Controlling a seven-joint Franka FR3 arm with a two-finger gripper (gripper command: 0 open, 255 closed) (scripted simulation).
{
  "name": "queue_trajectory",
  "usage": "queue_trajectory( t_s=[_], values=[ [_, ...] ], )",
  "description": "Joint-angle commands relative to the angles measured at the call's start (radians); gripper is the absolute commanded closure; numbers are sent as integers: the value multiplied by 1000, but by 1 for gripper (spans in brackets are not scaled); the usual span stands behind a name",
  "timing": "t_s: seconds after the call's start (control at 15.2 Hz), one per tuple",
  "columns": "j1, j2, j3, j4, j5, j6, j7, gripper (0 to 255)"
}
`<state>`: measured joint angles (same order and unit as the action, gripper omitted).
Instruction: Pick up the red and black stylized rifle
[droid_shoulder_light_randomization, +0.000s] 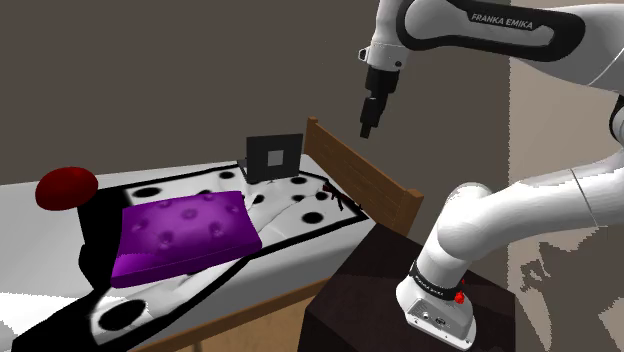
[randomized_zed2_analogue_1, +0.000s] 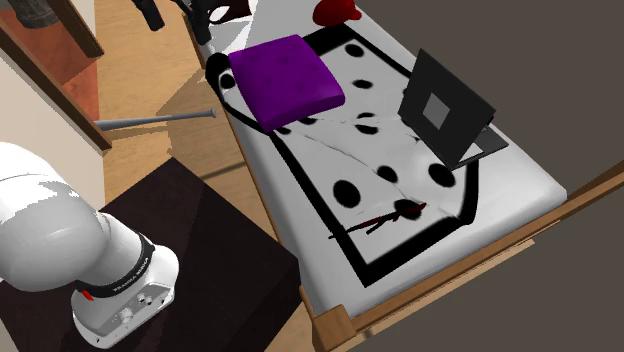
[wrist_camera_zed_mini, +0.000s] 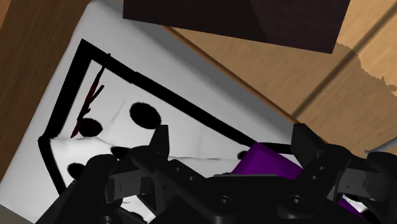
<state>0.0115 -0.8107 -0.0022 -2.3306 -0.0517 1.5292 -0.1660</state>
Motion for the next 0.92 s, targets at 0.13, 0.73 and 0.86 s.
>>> queue_trajectory(
  t_s=[0.13,0.73,0.86],
  values=[
    [-15,39,-19,-24,-10,56,2,0],
    [-79,264,-105,-79,-45,305,10,0],
    [-92,325,-124,-79,-49,358,11,0]
  ],
)
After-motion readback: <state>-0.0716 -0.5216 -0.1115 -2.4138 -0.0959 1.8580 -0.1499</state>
